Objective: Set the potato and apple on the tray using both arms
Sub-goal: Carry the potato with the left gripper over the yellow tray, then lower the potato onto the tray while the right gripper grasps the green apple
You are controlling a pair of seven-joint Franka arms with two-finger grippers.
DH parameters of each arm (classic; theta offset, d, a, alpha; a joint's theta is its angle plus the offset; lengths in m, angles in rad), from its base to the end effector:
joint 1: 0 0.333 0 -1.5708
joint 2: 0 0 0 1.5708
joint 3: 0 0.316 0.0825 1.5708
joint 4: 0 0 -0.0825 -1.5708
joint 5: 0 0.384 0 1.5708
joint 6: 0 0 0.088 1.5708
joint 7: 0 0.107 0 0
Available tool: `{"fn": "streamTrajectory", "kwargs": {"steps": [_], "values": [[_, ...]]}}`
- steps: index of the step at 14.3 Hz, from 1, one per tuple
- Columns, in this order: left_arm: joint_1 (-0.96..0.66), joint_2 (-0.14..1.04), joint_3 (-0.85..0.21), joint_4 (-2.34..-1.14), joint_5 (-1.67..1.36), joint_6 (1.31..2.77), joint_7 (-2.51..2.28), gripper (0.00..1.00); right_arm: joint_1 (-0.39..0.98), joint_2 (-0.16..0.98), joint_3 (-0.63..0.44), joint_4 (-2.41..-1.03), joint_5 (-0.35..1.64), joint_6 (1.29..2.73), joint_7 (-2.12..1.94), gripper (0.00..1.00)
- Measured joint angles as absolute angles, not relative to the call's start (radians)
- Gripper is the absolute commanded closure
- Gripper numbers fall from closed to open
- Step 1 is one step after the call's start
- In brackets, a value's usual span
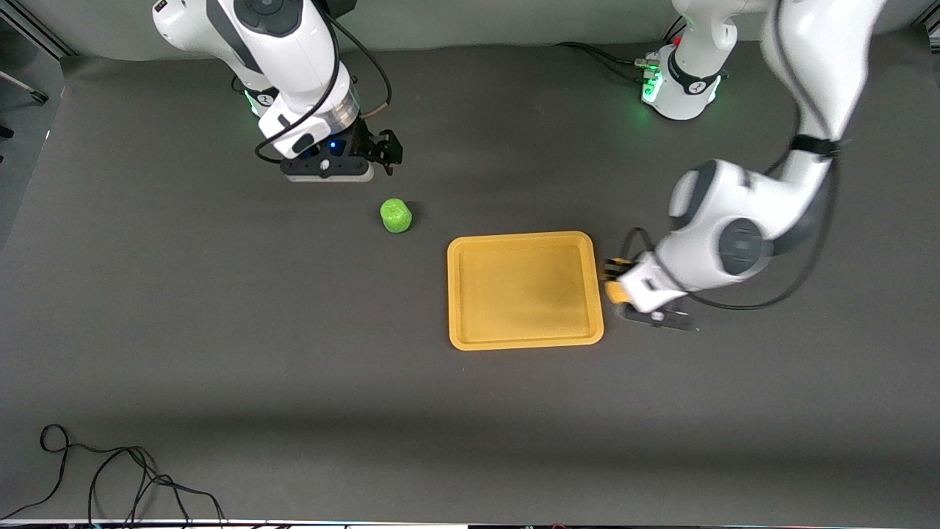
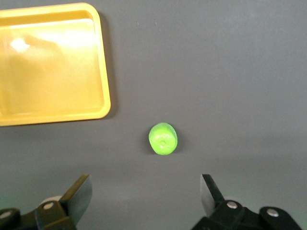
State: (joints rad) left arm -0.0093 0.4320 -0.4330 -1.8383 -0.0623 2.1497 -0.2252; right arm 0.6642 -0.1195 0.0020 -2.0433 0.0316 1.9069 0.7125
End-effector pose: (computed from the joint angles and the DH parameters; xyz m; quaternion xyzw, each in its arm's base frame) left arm 0.5758 -0.2558 0.3079 0.9897 -0.0757 -0.0769 0.0940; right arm 0.4068 0.3227 0.4928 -0.9994 0.0285 0.0159 0.0060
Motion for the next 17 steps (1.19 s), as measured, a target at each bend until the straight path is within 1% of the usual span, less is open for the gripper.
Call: {"fn": "streamTrajectory", "kwargs": {"steps": [2, 4, 7, 8, 9, 10, 11, 12, 13, 14, 15, 17], "values": [[-0.055, 0.485, -0.432, -1.84, -0.062, 2.195, -0.264, 1.0, 0.683, -0.215, 0.001, -2.191, 0.032, 1.969, 0.719, 0.0], [-0.078, 0.537, -0.43, -1.842, -0.06, 2.224, -0.296, 1.0, 0.715, -0.261, 0.0, -2.275, 0.032, 2.02, 0.762, 0.0], [-0.088, 0.583, -0.426, -1.843, -0.052, 2.253, -0.323, 0.99, 0.74, -0.24, 0.0, -2.366, 0.031, 2.153, 0.786, 0.0], [-0.088, 0.587, -0.424, -1.846, -0.035, 2.253, -0.338, 0.94, 0.74, -0.215, -0.001, -2.395, 0.03, 2.205, 0.786, 0.0], [-0.089, 0.589, -0.423, -1.851, 0.009, 2.253, -0.375, 0.94, 0.739, -0.181, -0.003, -2.42, 0.03, 2.261, 0.786, 0.0], [-0.09, 0.592, -0.422, -1.854, 0.061, 2.253, -0.42, 0.9, 0.739, -0.143, -0.005, -2.444, 0.03, 2.325, 0.786, 0.0], [-0.092, 0.598, -0.422, -1.855, 0.101, 2.253, -0.456, 0.84, 0.739, -0.1, -0.006, -2.469, 0.029, 2.397, 0.786, 0.0], [-0.095, 0.605, -0.421, -1.856, 0.12, 2.253, -0.473, 0.69, 0.739, -0.054, -0.008, -2.49, 0.029, 2.468, 0.786, 0.0], [-0.096, 0.606, -0.42, -1.855, 0.128, 2.252, -0.481, 0.49, 0.739, -0.003, -0.008, -2.506, 0.029, 2.534, 0.787, 0.0], [-0.097, 0.606, -0.42, -1.855, 0.131, 2.252, -0.484, 0.21, 0.739, 0.046, -0.009, -2.512, 0.029, 2.591, 0.789, 0.0], [-0.098, 0.606, -0.42, -1.854, 0.131, 2.253, -0.486, 0.17, 0.739, 0.094, -0.009, -2.514, 0.029, 2.644, 0.79, 0.0], [-0.1, 0.606, -0.42, -1.854, 0.134, 2.253, -0.488, 0.14, 0.739, 0.174, -0.01, -2.512, 0.029, 2.73, 0.791, 0.0]]}}
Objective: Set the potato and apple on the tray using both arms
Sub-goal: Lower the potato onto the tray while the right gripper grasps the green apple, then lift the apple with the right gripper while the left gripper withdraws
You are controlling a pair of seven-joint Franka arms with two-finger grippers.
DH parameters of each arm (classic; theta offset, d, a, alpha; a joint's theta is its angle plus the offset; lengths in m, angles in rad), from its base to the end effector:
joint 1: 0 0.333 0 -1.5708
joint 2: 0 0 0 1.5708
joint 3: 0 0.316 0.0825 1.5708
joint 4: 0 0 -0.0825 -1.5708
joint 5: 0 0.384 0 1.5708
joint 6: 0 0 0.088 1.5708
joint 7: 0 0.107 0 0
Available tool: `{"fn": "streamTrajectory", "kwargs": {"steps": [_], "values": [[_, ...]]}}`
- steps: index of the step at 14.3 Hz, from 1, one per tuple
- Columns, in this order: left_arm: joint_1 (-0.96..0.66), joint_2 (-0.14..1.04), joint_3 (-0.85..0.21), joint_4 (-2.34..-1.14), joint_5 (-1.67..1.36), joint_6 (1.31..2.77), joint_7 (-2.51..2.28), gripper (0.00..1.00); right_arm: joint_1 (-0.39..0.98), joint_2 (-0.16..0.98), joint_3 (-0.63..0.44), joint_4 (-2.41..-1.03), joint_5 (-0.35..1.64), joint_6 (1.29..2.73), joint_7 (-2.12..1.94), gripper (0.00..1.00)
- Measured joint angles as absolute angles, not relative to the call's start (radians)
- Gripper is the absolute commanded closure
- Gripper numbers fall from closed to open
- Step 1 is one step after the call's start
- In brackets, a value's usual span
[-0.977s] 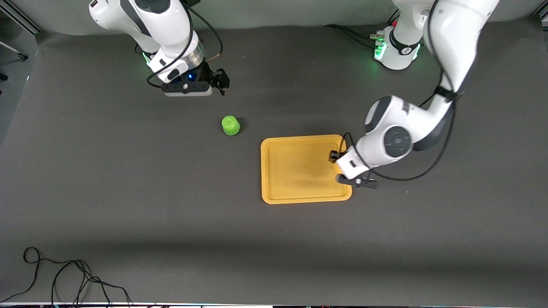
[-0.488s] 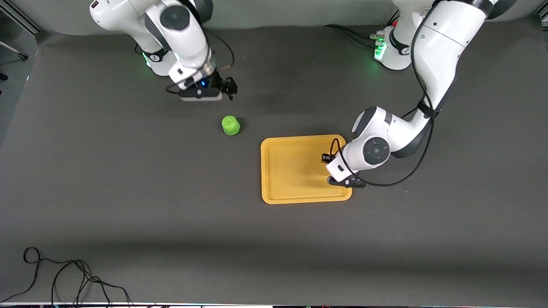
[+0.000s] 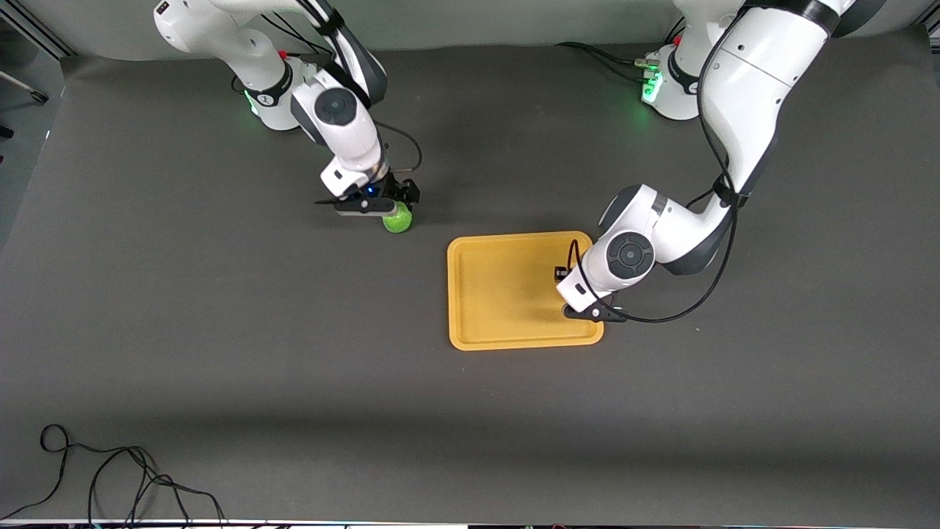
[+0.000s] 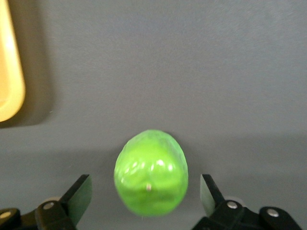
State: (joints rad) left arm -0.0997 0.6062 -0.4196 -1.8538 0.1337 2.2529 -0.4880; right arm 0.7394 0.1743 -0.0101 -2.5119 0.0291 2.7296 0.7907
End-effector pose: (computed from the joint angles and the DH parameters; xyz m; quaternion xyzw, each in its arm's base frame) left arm 0.5501 -0.2961 0.2055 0.9940 -0.0372 -0.0991 0.0264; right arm 0.3524 0.3133 0.2182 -0.9988 0.0438 -0.0121 0.0188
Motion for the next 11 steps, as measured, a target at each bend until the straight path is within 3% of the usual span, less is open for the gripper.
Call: {"fn": "streamTrajectory", "kwargs": {"steps": [2, 3, 4, 5, 8, 11], "values": [[-0.1, 0.605, -0.418, -1.848, 0.135, 2.253, -0.489, 0.02, 0.74, 0.235, -0.01, -2.511, 0.029, 2.793, 0.791, 0.0], [-0.099, 0.603, -0.417, -1.844, 0.137, 2.253, -0.489, 0.01, 0.74, 0.259, -0.01, -2.51, 0.029, 2.813, 0.791, 0.09], [-0.097, 0.598, -0.416, -1.838, 0.139, 2.253, -0.489, 0.01, 0.74, 0.276, -0.01, -2.509, 0.029, 2.826, 0.791, 0.31], [-0.093, 0.584, -0.414, -1.828, 0.142, 2.252, -0.489, 0.01, 0.741, 0.286, -0.01, -2.506, 0.029, 2.83, 0.791, 0.44], [-0.03, 0.462, -0.407, -1.792, 0.148, 2.185, -0.429, 0.01, 0.741, 0.289, -0.01, -2.493, 0.029, 2.83, 0.791, 0.47], [0.13, 0.3, -0.4, -1.702, 0.146, 1.93, -0.218, 0.01, 0.741, 0.275, -0.022, -2.456, 0.028, 2.78, 0.791, 0.47]]}}
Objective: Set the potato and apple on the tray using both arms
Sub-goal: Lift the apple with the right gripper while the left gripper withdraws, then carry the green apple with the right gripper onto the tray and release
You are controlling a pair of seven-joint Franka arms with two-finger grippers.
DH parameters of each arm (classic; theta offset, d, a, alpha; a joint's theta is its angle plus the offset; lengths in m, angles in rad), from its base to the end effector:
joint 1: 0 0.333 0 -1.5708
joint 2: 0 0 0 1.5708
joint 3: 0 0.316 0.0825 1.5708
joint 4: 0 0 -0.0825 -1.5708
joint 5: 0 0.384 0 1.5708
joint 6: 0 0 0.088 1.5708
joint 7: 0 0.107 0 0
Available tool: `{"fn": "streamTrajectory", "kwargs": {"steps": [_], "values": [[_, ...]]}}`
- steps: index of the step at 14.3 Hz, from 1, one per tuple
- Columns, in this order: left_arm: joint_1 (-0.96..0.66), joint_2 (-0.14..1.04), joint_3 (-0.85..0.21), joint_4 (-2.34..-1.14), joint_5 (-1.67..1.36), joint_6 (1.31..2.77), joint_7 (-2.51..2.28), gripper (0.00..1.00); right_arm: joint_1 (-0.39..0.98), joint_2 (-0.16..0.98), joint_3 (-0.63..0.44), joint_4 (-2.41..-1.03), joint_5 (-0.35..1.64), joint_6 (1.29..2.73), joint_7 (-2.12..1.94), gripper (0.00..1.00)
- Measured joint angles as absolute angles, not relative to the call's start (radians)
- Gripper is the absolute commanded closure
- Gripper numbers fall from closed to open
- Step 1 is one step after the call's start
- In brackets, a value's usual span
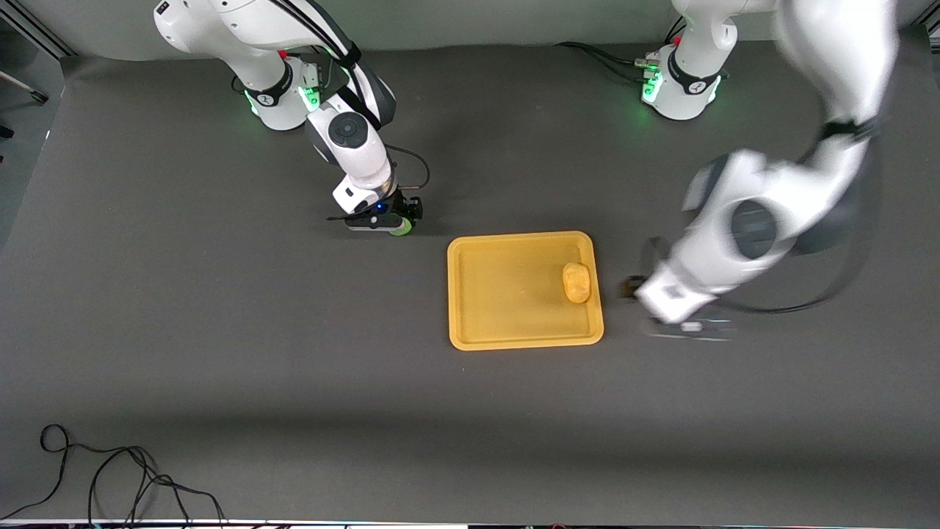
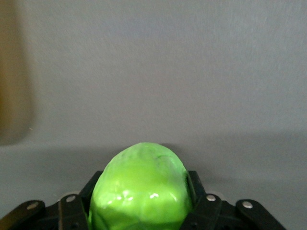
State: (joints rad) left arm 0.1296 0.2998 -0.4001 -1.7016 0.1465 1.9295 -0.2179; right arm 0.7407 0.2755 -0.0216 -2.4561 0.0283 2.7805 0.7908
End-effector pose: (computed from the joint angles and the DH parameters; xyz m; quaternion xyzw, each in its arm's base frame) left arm 0.6188 -0.1393 0.4253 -0.9986 0.0470 0.0200 0.0154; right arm 0.3677 0.3197 0.1928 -0.9985 0.0485 -0.0162 0.0185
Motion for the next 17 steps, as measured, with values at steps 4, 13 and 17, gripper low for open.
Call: {"fn": "streamTrajectory", "kwargs": {"steps": [4, 13, 17], "values": [[0.329, 0.209, -0.393, -1.49, 0.145, 1.659, 0.12, 0.01, 0.739, 0.142, -0.063, -2.228, 0.021, 2.338, 0.789, 0.46], [0.441, 0.224, -0.406, -1.377, 0.058, 1.55, 0.208, 0.0, 0.736, 0.202, -0.097, -1.579, 0.02, 1.843, 0.753, 0.46], [0.451, 0.226, -0.4, -1.377, 0.059, 1.555, 0.199, 0.0, 0.797, 0.487, -0.083, -1.27, 0.02, 1.807, 0.813, 0.47]]}}
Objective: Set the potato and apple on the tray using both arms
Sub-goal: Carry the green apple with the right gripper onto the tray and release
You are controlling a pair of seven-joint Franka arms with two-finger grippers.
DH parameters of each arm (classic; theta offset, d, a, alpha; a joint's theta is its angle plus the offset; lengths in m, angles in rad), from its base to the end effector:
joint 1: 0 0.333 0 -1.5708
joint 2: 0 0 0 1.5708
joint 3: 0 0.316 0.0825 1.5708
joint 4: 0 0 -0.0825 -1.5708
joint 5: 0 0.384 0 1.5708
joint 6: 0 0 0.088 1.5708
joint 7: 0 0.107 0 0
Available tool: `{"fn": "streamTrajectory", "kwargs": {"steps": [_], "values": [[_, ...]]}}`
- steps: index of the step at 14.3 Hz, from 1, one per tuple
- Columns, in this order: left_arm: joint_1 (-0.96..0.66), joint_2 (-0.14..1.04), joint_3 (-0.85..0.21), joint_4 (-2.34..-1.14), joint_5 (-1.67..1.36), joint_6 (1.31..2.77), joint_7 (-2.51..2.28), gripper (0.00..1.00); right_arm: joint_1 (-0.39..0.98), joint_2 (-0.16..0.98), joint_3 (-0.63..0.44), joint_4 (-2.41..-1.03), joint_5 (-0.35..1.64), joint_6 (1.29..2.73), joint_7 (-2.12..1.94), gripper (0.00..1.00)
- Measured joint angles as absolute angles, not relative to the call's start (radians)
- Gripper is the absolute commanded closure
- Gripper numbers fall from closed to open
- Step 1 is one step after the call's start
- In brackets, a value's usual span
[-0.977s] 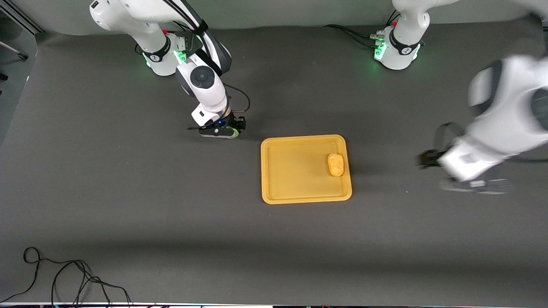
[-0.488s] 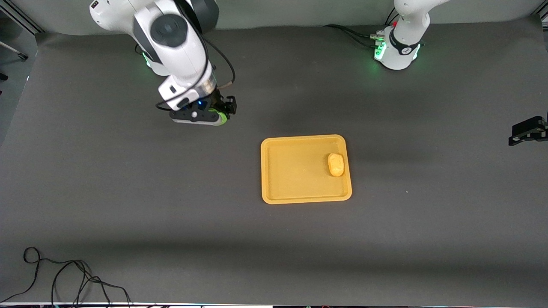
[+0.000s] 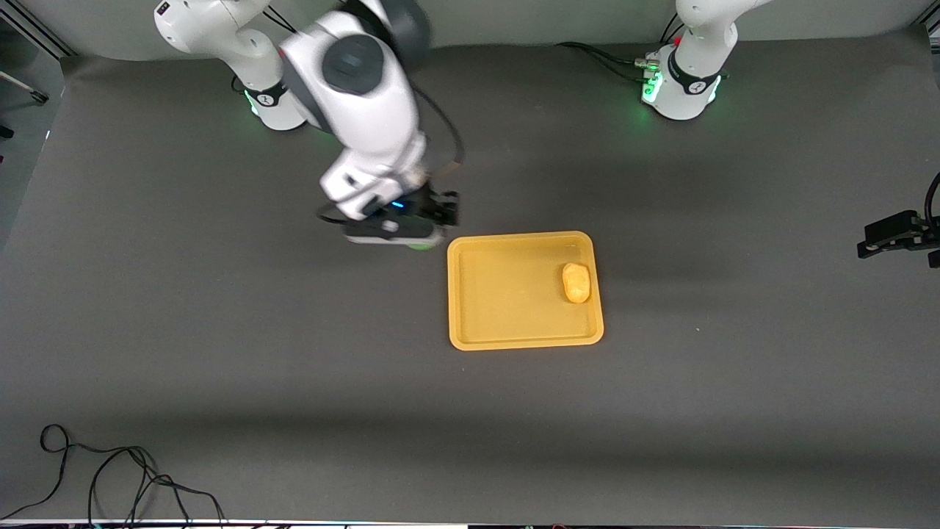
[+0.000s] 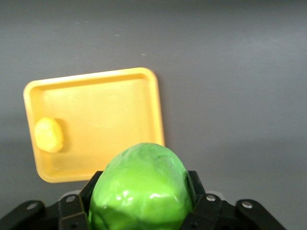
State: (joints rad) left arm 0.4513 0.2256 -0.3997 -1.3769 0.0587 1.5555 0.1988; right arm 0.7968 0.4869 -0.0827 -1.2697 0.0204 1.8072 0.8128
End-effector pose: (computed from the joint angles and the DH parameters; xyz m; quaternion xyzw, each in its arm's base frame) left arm 0.6131 0.0663 0.5911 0.9974 -0.0696 -0.0129 0.0160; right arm 0.5245 0.4734 0.4822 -0.9986 0.0462 -0.0252 0.0114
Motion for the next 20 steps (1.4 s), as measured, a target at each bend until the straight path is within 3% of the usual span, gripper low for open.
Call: {"fn": "streamTrajectory", "kwargs": {"steps": [3, 5, 10, 16, 17, 18, 19, 20], "values": [[0.472, 0.227, -0.397, -1.377, 0.059, 1.56, 0.199, 0.0, 0.895, 0.69, -0.081, -1.054, 0.02, 1.804, 0.9, 0.47], [0.481, 0.227, -0.395, -1.377, 0.059, 1.559, 0.199, 0.0, 0.939, 0.791, -0.082, -0.99, 0.02, 1.854, 0.914, 0.47], [0.49, 0.233, -0.351, -1.377, 0.056, 1.558, 0.204, 0.0, 0.939, 1.001, -0.092, -0.969, 0.02, 2.052, 0.922, 0.47], [0.49, 0.238, -0.341, -1.377, 0.052, 1.556, 0.21, 0.0, 0.927, 1.111, -0.099, -0.954, -0.022, 2.143, 0.922, 0.44], [0.46, 0.238, -0.312, -1.377, 0.051, 1.554, 0.212, 0.0, 0.923, 1.114, -0.099, -0.954, -0.023, 2.145, 0.922, 0.36], [0.396, 0.237, -0.244, -1.377, 0.043, 1.554, 0.22, 0.0, 0.918, 1.116, -0.1, -0.954, -0.024, 2.149, 0.922, 0.14], [0.31, 0.237, -0.151, -1.377, 0.021, 1.554, 0.24, 0.0, 0.912, 1.118, -0.1, -0.954, -0.024, 2.158, 0.922, 0.0], [0.225, 0.237, -0.057, -1.376, -0.015, 1.554, 0.27, 0.0, 0.907, 1.119, -0.1, -0.954, -0.024, 2.162, 0.922, 0.0]]}}
